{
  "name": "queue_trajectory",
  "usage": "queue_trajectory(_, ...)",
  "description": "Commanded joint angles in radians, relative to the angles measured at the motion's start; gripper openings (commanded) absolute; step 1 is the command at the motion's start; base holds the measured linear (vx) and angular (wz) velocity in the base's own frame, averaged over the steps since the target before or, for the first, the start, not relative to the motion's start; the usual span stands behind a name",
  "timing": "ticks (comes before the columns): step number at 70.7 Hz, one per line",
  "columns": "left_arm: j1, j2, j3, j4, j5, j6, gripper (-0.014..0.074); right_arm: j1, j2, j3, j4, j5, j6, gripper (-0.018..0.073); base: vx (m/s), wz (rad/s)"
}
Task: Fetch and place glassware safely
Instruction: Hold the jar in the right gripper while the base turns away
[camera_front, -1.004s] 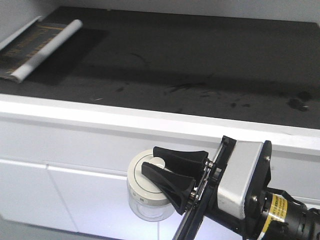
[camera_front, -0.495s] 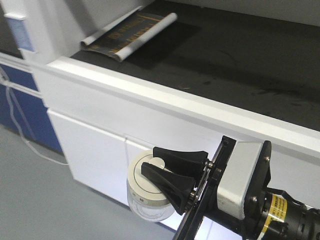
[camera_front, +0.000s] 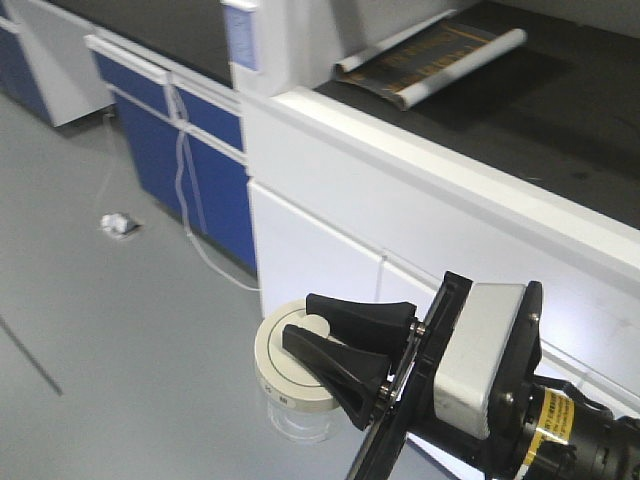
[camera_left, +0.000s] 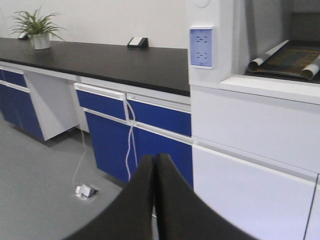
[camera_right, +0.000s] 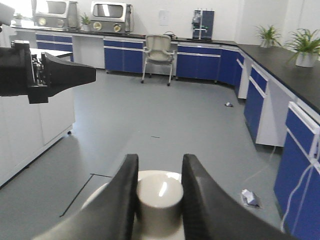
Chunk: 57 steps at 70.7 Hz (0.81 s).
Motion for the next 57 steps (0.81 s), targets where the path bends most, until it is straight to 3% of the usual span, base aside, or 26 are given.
queue_trajectory(1, -0.005, -0.001, -0.027, -0.007, -0.071, -0.009, -0.0007, -0.001, -0.019, -0.030, 0.011, -0.106, -0.003, -0.0001, -0.11, 0.52)
queue_trajectory(57, -0.005, -0.001, -0.027, -0.007, -0.071, -0.009, -0.0007, -0.001, -0.019, -0.030, 0.011, -0.106, -0.003, -0.0001, -0.10, 0.52)
